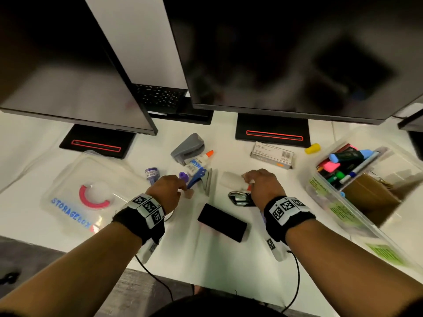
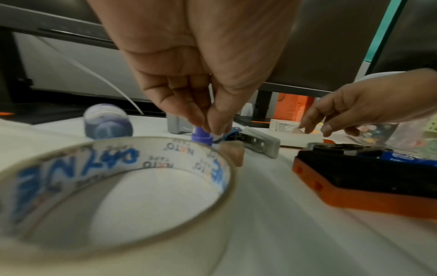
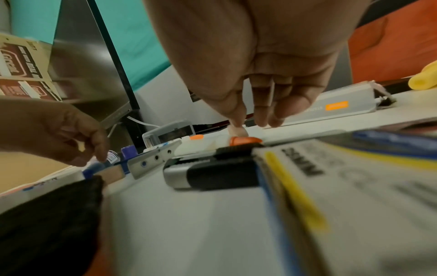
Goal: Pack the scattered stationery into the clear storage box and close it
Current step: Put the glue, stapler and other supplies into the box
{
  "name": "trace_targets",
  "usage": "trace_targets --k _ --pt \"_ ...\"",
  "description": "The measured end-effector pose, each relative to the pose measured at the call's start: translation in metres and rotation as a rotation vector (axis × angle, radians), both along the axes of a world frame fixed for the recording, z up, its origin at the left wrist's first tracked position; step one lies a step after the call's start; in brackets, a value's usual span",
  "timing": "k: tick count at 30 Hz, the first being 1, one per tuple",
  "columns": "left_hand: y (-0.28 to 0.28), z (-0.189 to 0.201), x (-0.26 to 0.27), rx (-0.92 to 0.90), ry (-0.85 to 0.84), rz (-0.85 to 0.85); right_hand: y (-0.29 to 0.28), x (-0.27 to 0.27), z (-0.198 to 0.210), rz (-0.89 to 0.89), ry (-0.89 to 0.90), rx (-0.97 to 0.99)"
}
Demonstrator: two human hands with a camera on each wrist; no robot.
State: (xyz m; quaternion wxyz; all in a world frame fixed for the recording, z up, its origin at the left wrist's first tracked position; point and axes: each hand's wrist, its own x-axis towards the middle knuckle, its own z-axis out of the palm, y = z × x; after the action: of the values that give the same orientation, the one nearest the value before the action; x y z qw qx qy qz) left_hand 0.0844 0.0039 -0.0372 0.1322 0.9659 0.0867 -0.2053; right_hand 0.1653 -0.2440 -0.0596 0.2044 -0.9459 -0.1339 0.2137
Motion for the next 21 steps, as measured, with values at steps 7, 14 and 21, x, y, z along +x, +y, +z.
trace_targets --k 7,14,21 --pt "0.018 -0.002 -0.01 0.049 0.009 0.049 0.014 0.02 -0.002 0.122 0.009 -0.075" --pt "-0.004 -0.007 -0.005 -0.066 -0.018 -0.132 0.018 0.025 -0.01 0.182 0.061 -0.07" --pt "-0.014 -0.028 0.011 0.083 0.17 -0.205 -0.019 0.018 0.002 -0.233 -0.098 0.139"
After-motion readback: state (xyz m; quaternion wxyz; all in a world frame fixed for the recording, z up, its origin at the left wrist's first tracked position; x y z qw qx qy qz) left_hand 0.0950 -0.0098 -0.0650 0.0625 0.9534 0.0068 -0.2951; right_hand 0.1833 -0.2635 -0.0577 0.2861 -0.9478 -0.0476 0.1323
